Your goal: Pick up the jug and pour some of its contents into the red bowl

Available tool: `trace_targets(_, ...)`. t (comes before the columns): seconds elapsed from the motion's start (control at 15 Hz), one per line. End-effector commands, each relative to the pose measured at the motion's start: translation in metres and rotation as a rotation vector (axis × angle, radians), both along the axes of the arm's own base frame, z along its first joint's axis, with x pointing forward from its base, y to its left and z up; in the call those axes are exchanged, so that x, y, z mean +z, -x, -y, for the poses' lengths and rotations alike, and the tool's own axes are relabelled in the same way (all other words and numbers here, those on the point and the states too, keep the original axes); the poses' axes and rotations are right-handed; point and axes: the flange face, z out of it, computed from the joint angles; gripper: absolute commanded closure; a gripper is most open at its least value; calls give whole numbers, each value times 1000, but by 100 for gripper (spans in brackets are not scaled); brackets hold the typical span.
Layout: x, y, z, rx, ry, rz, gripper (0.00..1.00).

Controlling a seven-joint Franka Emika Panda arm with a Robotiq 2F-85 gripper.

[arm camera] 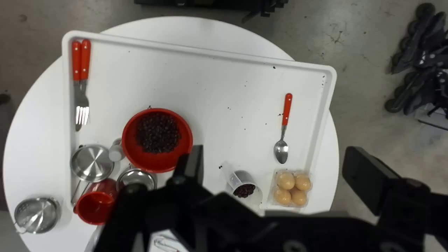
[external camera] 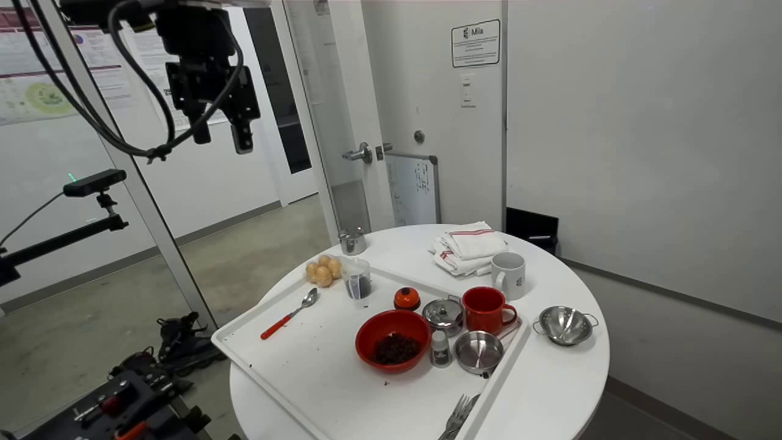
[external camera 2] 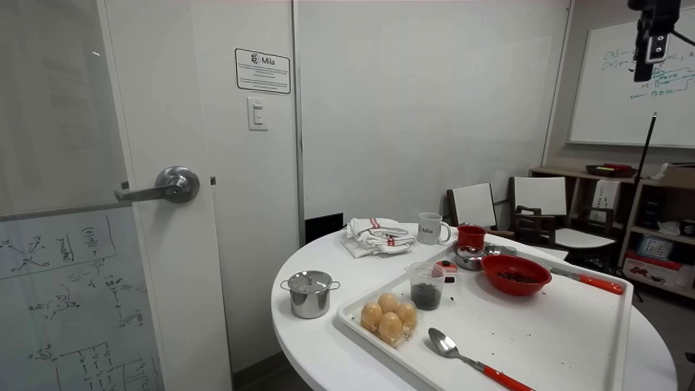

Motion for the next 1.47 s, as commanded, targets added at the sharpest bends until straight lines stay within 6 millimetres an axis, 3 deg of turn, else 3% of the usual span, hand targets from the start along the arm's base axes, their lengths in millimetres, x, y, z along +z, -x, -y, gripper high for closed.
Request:
trace_targets(0.0, -2, 7, -20, 127, 109, 108, 0)
trace_targets(0.27, -13, -9, -48, 285, 176, 221, 0)
trace_targets(0.4, -31, -28, -71, 382, 142, 204, 0)
trace_targets(0.47, -17, -15, -56, 298, 151, 204, 0)
trace_targets(0.6, -24, -18, -63, 311, 148, 191, 0)
trace_targets(0.93, -22, -22, -53, 294, 137, 179, 0)
trace_targets(1.07, -28, -44, -56, 313, 148, 101, 0)
trace_targets(1.4, -53, -99, -98, 470, 211, -56, 0)
